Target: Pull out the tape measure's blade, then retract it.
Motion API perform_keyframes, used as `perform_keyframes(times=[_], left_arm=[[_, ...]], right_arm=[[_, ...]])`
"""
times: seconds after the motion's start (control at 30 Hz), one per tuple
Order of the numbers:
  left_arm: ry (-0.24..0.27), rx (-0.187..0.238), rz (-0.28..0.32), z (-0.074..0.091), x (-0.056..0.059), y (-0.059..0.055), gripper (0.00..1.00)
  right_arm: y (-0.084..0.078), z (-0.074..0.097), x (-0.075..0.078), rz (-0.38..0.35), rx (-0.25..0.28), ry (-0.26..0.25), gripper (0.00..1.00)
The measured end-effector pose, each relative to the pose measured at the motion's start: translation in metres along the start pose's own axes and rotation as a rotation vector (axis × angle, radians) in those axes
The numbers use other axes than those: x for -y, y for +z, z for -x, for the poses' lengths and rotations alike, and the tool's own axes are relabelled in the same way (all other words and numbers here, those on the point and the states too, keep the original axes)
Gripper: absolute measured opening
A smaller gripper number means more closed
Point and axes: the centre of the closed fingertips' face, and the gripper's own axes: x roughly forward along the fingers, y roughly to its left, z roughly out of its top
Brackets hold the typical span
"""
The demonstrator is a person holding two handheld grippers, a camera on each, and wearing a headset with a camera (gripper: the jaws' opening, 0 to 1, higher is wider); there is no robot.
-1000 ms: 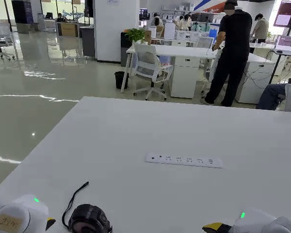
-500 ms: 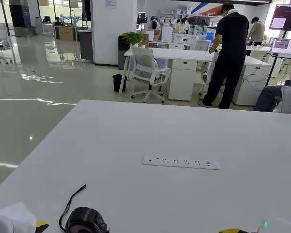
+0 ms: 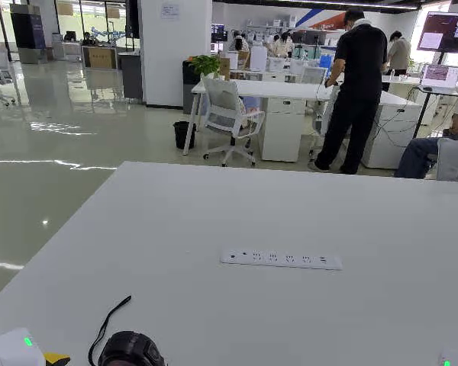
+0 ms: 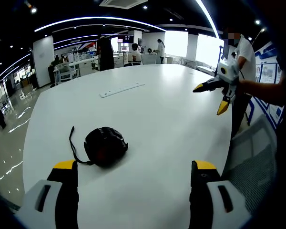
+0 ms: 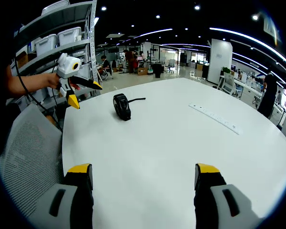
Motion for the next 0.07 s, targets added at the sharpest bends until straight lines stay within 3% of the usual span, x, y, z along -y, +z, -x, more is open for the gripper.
perform_keyframes(times=[0.07], left_arm=[[-0.006,0.002,-0.002,0.0000,0.0003,-0.0003,0.97]], right_arm=[[-0.0006,0.0007,0.0008,-0.004,0.000,0.002,0.92]])
